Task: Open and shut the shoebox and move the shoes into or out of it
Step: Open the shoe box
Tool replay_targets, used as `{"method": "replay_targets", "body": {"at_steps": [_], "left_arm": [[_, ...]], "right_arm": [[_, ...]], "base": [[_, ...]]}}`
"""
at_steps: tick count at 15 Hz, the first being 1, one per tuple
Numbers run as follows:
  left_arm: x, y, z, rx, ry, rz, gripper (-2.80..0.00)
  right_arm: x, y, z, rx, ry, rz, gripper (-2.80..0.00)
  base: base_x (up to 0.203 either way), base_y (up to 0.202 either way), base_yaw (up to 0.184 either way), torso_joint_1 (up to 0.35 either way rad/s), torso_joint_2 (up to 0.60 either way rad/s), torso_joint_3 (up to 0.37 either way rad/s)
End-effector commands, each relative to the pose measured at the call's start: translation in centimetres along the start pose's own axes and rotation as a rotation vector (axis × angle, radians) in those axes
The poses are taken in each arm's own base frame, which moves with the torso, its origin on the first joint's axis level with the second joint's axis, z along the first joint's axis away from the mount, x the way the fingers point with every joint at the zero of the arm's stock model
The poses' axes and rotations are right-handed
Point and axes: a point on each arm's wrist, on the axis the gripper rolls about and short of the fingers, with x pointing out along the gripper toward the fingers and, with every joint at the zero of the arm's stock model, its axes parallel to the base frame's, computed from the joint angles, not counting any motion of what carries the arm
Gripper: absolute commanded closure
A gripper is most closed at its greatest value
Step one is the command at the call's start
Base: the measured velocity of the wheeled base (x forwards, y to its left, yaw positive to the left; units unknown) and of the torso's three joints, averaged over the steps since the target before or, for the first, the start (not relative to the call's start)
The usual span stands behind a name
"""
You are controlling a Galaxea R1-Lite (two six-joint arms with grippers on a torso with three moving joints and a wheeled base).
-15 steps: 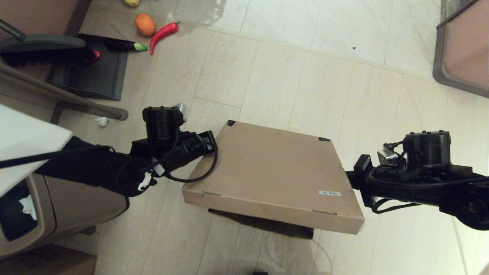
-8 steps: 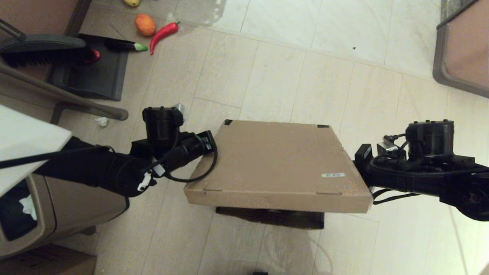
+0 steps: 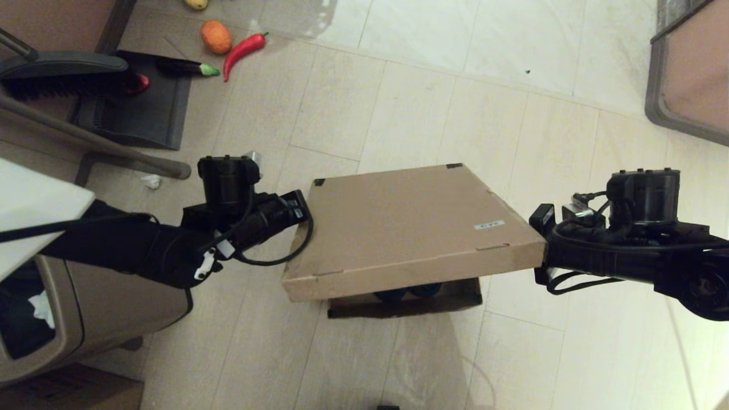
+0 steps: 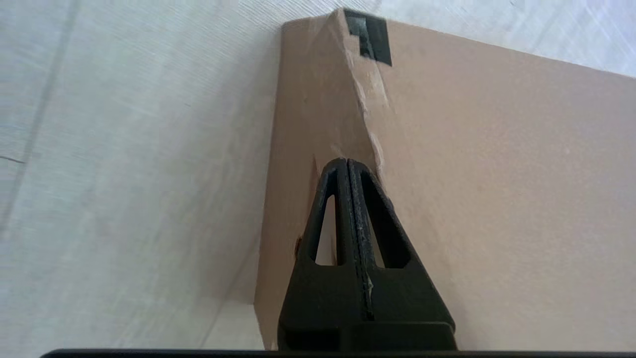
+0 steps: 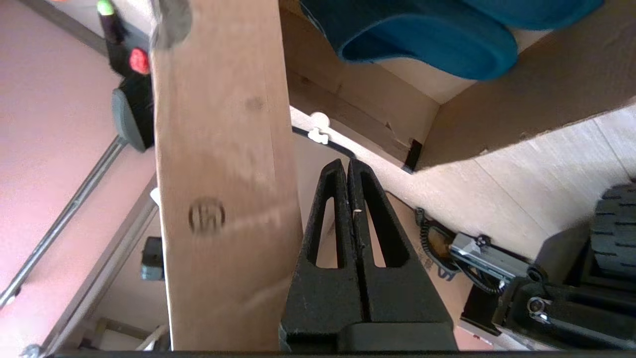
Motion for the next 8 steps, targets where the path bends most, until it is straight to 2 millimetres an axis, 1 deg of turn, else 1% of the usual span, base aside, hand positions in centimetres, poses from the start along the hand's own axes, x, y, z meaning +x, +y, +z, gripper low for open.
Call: {"method": "replay_targets", "body": {"at_steps": [1, 5, 8], "left_arm": [[-0.2, 0.6, 0.7, -0.008, -0.022, 0.015, 0.00], [-0.5, 2.4, 2.0, -0.018, -0.056, 0.058, 0.00], [-1.0, 3.6, 3.3, -0.026, -0.096, 0.087, 0.00]], "right_arm": [[-0.1, 0.4, 0.0, 0.001, -0.001, 0.014, 0.00], [-0.4, 1.6, 0.2, 0.057, -0.009, 0.053, 0.00], [-0.5, 2.7, 0.4, 0.044, -0.013, 0.080, 0.00]], "base": [[0.000, 0.000, 0.000, 0.000, 0.00, 0.000], [0.000, 0.000, 0.000, 0.000, 0.00, 0.000], [0.000, 0.000, 0.000, 0.000, 0.00, 0.000]]}}
